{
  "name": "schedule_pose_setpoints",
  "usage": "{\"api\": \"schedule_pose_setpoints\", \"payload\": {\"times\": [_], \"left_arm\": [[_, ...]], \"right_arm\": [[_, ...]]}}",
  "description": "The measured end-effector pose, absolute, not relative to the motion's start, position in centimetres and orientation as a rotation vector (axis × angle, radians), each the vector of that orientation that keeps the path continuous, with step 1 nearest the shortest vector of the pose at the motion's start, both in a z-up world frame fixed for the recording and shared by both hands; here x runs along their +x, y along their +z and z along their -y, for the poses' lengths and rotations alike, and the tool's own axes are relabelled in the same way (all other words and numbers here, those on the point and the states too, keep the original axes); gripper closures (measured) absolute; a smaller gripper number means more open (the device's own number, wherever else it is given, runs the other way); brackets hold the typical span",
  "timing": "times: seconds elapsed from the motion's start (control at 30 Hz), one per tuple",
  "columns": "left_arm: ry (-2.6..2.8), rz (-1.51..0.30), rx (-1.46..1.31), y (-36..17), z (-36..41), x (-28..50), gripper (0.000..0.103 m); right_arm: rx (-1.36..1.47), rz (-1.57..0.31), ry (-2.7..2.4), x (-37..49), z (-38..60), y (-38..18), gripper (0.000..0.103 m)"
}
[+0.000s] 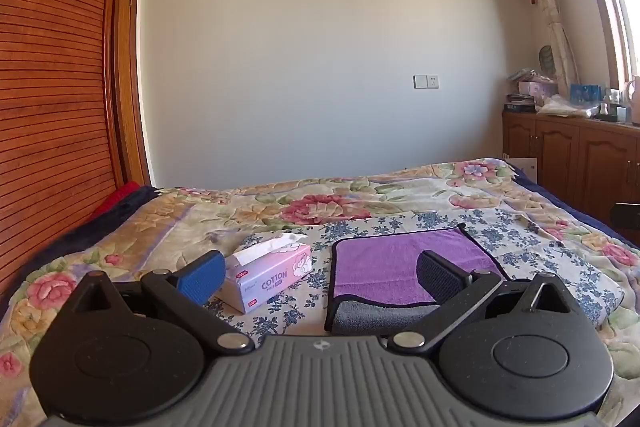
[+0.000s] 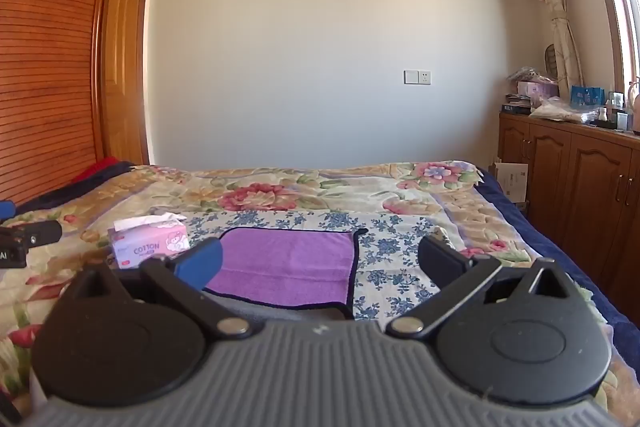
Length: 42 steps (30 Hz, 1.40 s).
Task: Fold towel
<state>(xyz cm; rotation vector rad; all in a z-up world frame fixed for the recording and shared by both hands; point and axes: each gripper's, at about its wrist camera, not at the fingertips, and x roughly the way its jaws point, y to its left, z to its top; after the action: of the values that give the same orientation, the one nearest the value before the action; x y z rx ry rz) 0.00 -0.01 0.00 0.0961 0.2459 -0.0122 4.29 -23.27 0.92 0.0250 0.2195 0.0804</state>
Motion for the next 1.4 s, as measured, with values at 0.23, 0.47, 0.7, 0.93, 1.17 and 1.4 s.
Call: {"api": "schedule_pose_setpoints", "payload": {"times": [0.23,0.47,0.7,0.93,1.17,1.4], "left_arm": [[-0.013,-0.241,0.090,0.03,-0.08,-0.07,0.000],[-0.013,-0.242,0.092,0.01,-0.01,-0.01,0.000],[-0.012,-0.241,0.093,0.00,-0.01,0.02,0.000],[-0.012,-0.239,0.093,0.00,-0.02,0.00,0.000],[-0.012,-0.239,0.093,0.00,-0.01,0.00,0.000],[-0.012,-0.239,0.094,0.00,-0.01,-0.01,0.000]], "right_arm": [[0.026,-0.221,0.080,4.31,23.23,0.90,0.000],[0.025,-0.220,0.081,4.26,23.13,0.94,0.000],[0.026,-0.220,0.081,4.23,23.03,1.03,0.000],[0.025,-0.220,0.080,4.19,22.94,1.15,0.000],[0.025,-0.219,0.080,4.20,22.93,1.14,0.000],[0.024,-0.219,0.081,4.22,22.93,1.13,0.000]]}}
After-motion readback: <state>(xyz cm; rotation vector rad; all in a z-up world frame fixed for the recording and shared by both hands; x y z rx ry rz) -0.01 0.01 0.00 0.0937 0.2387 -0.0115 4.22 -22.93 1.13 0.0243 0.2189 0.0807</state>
